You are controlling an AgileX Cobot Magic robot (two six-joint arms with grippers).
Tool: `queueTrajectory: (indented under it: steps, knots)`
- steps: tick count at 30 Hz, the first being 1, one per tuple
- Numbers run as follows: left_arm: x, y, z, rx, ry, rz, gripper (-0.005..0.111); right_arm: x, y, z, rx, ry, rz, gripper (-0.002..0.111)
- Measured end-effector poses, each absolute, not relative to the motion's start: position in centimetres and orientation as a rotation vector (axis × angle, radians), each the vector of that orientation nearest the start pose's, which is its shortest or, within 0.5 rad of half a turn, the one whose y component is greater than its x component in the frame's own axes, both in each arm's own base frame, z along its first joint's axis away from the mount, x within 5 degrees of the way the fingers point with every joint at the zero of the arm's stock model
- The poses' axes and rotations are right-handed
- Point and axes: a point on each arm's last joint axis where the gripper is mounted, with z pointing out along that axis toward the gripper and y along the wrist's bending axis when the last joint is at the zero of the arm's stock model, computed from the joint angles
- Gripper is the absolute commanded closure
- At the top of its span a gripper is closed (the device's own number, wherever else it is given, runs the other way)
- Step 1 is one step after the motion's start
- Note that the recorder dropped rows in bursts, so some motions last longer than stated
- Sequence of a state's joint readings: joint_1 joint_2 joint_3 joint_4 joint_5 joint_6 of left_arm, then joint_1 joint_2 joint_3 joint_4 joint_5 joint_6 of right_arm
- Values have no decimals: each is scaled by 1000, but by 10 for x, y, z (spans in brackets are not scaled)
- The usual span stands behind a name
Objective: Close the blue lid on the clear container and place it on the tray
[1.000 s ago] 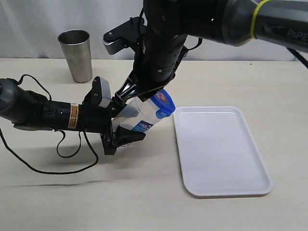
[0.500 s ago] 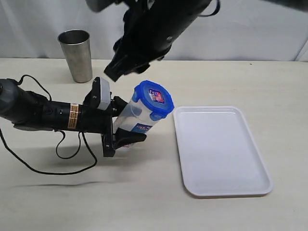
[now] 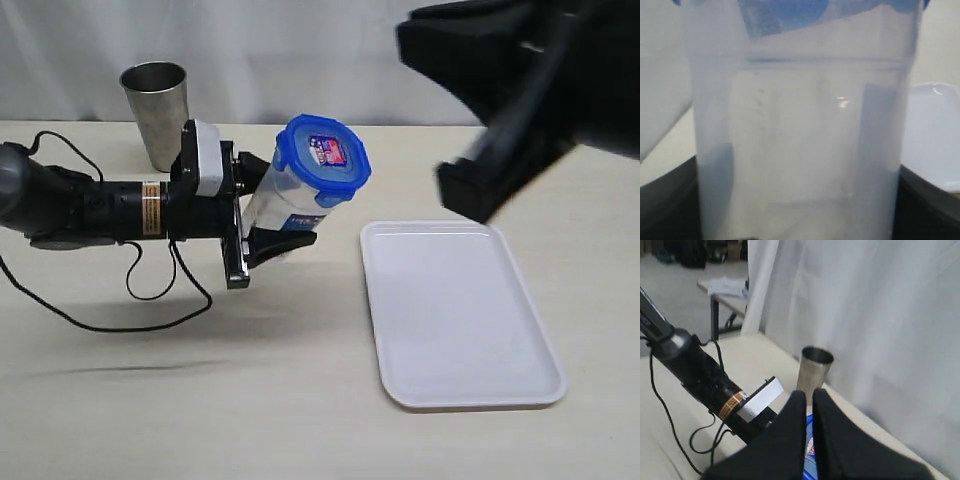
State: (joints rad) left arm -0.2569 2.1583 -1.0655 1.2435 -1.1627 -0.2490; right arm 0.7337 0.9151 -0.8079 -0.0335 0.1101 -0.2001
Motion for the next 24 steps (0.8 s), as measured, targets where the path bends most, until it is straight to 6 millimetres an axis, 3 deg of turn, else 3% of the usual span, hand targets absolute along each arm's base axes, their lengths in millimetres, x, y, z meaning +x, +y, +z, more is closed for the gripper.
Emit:
queueTrajectory:
  steps: [4,9,13,20,24]
  knots:
    - [367,-188,132,1400,1214,-585,107,112,101,358,-715,1375,405,103]
    - [378,-229,135,1612,1218,-253,107,83,76,338,-672,1286,419,103]
    - [376,-269,150,1812,991,52,107,62,56,323,-634,1208,428,103]
    - [353,-332,171,2097,567,547,107,56,51,312,-626,1189,429,103]
    - [336,-349,171,2232,365,745,107,56,51,312,-626,1189,429,103]
